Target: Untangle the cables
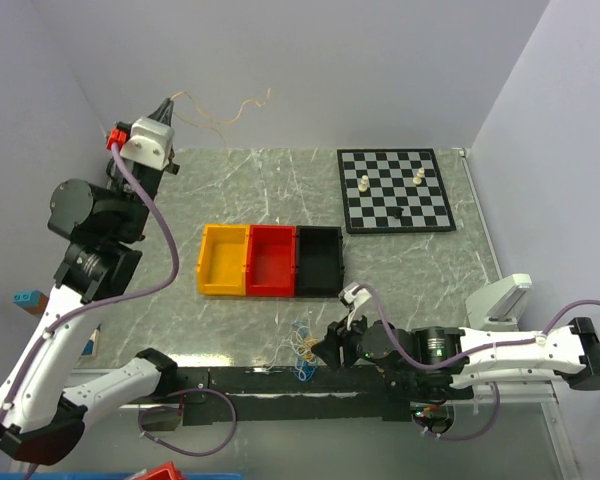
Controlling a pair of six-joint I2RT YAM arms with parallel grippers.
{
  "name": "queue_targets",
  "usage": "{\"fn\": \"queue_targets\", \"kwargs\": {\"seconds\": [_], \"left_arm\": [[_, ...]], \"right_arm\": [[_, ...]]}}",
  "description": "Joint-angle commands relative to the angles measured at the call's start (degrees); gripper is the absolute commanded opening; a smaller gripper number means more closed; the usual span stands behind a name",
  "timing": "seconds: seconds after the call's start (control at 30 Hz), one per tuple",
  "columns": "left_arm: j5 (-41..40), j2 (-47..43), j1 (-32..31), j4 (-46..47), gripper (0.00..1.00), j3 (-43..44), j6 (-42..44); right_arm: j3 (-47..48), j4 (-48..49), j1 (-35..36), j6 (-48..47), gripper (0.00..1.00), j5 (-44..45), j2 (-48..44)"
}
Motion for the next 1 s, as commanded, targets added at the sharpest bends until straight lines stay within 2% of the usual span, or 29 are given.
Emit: {"fn": "queue_targets", "kwargs": {"seconds": [0.0, 0.23, 0.5, 0.67, 0.87, 0.97], "left_arm": [[-3.30, -2.59, 0.14, 1.66, 0.01, -2.42, 3.94], [-4.88, -4.44, 0.14, -0.20, 0.01, -8.04, 6.23], [-5.41, -4.09, 0.32, 1.90, 0.01, -15.69, 6.93], [-5.15, -2.33, 0.32, 2.88, 0.01, -15.00, 6.14], [-3.83, -2.24, 0.32, -2.29, 0.01, -16.83, 5.61], [-6.72, -1.72, 0.32, -5.98, 0.01, -20.61, 7.71]], "right_arm": [[0.03, -1.75, -0.37, 3.73, 0.58, 5.96, 0.36], [0.30, -3.08, -1.25, 5.05, 0.58, 7.99, 1.60], [-0.49, -2.47, -1.34, 5.23, 0.58, 7.47, 0.28], [-0.67, -1.24, -1.34, 4.88, 0.58, 7.38, 0.45], [-0.67, -1.15, -1.95, 5.14, 0.58, 7.64, 0.81], [-1.11, -1.58, -2.22, 5.67, 0.58, 7.64, 0.10]]}}
